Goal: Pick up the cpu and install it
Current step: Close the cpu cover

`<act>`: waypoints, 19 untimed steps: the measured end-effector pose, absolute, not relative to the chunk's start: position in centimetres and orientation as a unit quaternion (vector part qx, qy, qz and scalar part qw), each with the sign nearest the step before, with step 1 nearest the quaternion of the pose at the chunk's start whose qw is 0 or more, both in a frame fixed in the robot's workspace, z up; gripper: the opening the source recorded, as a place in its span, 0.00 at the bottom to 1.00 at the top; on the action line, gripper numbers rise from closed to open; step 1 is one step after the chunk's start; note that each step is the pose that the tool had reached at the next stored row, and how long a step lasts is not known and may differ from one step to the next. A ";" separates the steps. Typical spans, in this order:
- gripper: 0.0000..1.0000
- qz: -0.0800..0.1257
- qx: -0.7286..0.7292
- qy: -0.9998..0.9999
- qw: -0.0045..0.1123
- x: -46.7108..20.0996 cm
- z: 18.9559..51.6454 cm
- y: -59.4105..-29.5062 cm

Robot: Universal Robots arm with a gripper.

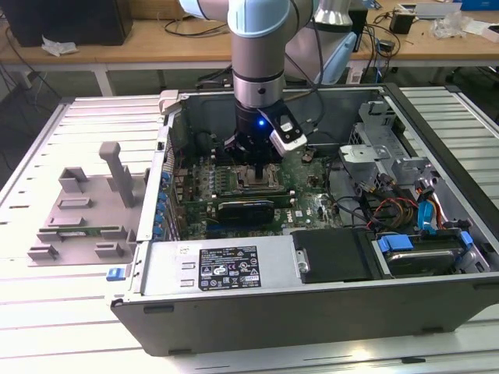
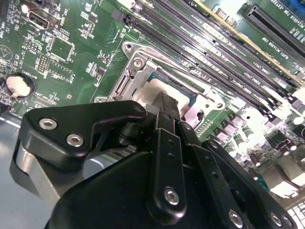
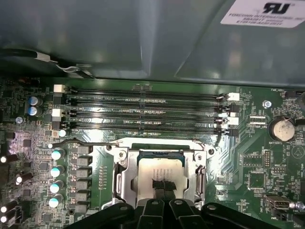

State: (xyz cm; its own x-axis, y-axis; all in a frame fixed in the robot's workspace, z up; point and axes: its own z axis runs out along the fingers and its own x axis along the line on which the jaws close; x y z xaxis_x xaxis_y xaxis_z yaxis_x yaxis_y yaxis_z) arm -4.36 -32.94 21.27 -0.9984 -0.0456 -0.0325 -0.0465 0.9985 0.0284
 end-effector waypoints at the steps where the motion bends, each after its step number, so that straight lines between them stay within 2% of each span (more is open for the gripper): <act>1: 0.11 0.015 -0.023 0.999 0.016 -4.4 21.3 -32.9; 5: 0.11 0.022 -0.023 0.999 0.016 -4.5 21.0 -32.4; 19: 0.11 0.018 -0.023 0.999 0.016 -4.5 20.3 -32.6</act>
State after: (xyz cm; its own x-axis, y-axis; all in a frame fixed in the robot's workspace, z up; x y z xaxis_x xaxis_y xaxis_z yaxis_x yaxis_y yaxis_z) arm -4.50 -32.61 20.28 -0.9984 -0.0453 -0.0324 -0.0464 0.9983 0.0348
